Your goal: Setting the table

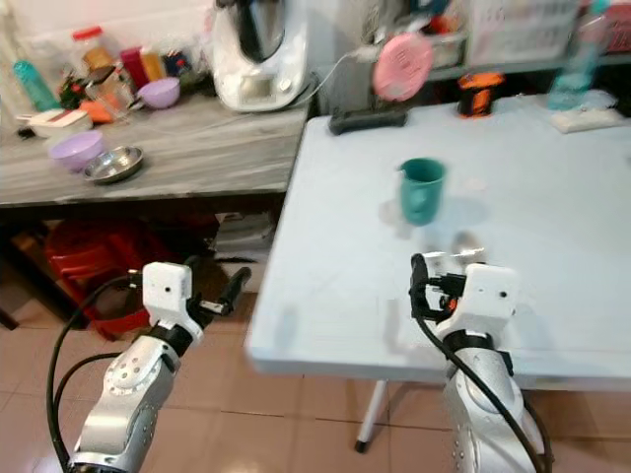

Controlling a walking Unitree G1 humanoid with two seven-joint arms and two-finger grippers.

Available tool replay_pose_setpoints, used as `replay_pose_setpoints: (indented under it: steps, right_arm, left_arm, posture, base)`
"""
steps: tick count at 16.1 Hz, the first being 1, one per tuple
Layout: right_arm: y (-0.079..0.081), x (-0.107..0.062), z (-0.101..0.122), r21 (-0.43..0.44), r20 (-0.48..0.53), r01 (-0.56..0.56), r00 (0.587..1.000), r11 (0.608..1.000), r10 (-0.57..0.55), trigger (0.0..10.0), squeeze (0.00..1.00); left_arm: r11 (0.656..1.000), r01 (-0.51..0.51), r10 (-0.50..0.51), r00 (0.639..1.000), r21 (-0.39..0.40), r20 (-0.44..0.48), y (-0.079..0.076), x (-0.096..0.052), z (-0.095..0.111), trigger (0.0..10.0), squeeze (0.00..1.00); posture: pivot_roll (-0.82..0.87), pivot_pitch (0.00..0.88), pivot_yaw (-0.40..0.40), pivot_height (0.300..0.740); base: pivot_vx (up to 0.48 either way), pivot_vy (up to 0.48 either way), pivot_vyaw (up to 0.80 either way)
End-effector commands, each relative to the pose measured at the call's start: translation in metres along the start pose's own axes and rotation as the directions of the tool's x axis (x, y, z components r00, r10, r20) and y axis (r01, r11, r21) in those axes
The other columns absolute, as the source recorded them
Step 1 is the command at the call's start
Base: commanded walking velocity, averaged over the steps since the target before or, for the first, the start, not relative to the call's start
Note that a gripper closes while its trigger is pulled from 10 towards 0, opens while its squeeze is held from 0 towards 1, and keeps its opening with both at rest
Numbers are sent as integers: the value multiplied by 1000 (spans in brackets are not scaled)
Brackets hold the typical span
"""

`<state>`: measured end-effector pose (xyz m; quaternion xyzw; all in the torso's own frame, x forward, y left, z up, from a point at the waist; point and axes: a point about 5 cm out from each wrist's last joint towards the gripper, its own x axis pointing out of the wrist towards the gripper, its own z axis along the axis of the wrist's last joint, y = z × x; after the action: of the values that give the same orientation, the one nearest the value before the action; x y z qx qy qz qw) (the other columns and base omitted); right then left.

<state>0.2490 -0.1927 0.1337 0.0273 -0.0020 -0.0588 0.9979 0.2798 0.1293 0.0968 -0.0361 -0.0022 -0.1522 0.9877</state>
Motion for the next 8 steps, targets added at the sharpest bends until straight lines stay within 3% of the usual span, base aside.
replay_pose_setpoints:
  steps: [1, 4, 8]
  right_arm:
    - [9, 1, 1, 21, 5, -27, 1000, 999, 26, 10000, 0]
    - [11, 1, -1, 28, -5, -33, 999, 999, 34, 10000, 0]
    - [13, 3, -3, -10, -19, -48, 999, 999, 48, 10000, 0]
  left_arm:
    - [999, -37, 37, 999, 5, -12, 13, -5, -2, 10000, 0]
    - [999, -44, 45, 998, 25, -33, 16, -6, -7, 10000, 0]
    - [999, 44, -44, 999, 8, -20, 13, -14, -13, 10000, 0]
  posture:
    - [-143, 0, 146, 740]
    - [-141, 0, 145, 740]
    - [-140, 0, 141, 740]
  base:
    - [0, 0, 0]
    - [0, 0, 0]
    - [0, 0, 0]
